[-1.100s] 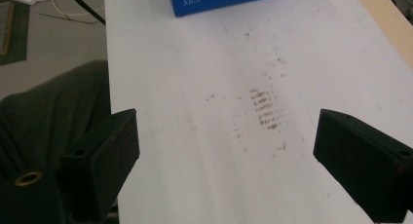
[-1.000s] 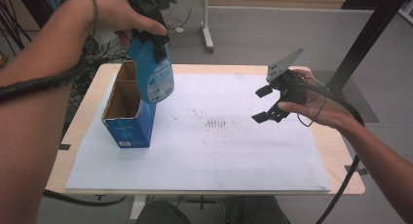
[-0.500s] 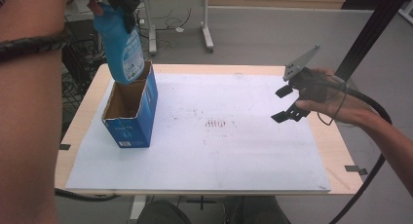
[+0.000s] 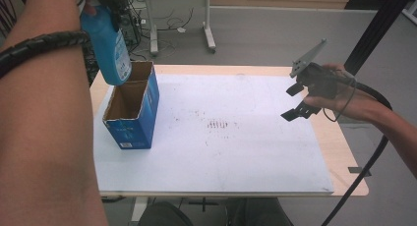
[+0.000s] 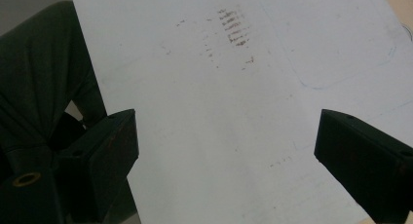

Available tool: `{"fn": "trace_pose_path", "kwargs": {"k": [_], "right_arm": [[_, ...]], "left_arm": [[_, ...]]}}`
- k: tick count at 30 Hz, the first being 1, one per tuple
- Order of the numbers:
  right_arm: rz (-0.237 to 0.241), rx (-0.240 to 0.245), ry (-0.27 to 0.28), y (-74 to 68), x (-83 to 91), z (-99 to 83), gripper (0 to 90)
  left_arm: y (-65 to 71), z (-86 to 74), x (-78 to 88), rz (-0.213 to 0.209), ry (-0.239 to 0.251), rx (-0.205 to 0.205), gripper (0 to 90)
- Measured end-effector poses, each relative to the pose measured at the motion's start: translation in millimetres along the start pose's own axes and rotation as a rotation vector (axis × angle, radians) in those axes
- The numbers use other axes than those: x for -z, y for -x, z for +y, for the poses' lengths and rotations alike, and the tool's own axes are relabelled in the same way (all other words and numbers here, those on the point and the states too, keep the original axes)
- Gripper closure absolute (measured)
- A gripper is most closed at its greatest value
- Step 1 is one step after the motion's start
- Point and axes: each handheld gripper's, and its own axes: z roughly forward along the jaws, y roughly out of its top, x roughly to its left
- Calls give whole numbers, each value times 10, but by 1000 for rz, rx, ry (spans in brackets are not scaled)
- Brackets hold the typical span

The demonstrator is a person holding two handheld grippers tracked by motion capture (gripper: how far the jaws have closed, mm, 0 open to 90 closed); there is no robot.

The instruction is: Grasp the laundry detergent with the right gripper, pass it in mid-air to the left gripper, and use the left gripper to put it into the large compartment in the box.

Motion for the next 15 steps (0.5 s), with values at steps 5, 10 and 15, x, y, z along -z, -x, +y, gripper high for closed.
{"fn": "trace_pose_path", "kwargs": {"k": [5,10,15], "right_arm": [[-17,-5,-20,-10,-5,8,89],[-39,-1,-36,-29,21,32,91],[-48,2,-54,-30,24,36,92]], "left_arm": [[-40,11,-79,-1,9,51,367],[-46,33,-182,4,8,69,367],[-62,53,-266,0,7,83,367]]}}
